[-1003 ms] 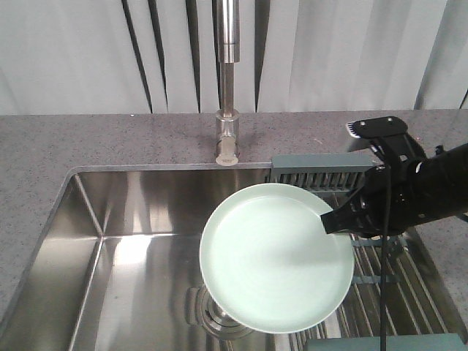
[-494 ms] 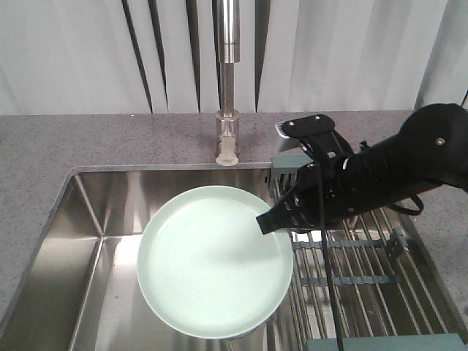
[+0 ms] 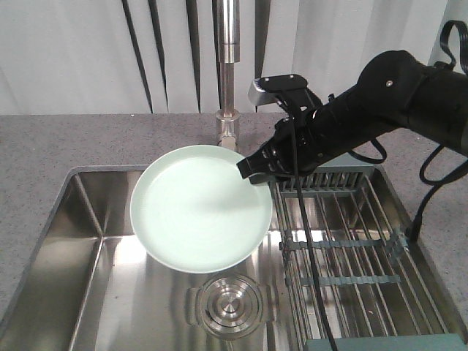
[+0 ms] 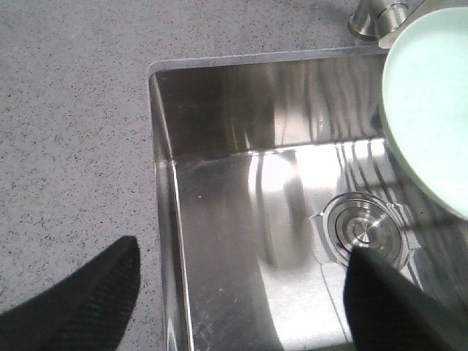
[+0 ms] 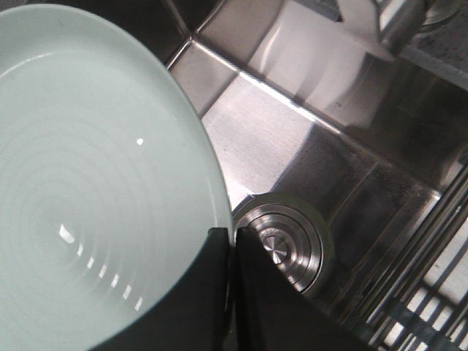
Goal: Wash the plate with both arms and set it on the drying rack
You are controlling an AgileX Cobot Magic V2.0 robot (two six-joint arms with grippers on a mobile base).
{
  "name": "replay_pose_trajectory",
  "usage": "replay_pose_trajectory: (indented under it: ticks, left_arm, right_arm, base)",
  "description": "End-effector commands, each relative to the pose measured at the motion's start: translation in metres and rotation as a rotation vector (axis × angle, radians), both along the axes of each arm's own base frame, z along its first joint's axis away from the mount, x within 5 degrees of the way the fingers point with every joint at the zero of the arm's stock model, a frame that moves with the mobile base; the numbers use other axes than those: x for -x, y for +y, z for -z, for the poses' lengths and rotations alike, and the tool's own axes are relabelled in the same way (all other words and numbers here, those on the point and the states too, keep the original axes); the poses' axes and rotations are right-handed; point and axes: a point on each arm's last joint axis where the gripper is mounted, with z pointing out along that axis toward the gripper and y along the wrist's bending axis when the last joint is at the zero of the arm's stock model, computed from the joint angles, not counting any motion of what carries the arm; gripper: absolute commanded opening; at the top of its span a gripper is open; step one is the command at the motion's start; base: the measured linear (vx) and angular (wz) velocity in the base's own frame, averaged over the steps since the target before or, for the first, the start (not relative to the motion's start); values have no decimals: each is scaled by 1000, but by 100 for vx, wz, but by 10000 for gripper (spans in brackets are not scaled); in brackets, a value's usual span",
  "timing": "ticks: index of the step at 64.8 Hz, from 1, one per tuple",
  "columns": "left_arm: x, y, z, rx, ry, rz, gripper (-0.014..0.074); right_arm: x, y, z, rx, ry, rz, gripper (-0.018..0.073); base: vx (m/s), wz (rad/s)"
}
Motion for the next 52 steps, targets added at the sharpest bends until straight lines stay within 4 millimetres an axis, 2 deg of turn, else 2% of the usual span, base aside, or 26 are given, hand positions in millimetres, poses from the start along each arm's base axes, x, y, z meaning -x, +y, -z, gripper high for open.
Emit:
replay_pose_trajectory:
  ticks: [1, 11, 18, 33, 52]
  left_arm:
    - [-3, -1, -11, 28, -75, -7, 533]
    - [-3, -1, -11, 28, -75, -7, 533]
    - [-3, -1, -11, 28, -75, -7, 533]
    - [-3, -1, -11, 28, -75, -7, 533]
    - [-3, -1, -11, 28, -75, -7, 533]
  right_arm:
    - [-7, -14, -33, -49, -91, 38, -1]
    - [-12, -44, -38, -41, -87, 101, -1]
    - [-7, -66, -39, -30, -95, 143, -1]
    - [13, -110, -35, -7, -87, 257, -1]
    - [45, -153, -19, 92, -59, 368, -1]
  base:
    - [0, 0]
    - [0, 0]
    - [0, 0]
    - [0, 0]
    - [0, 0]
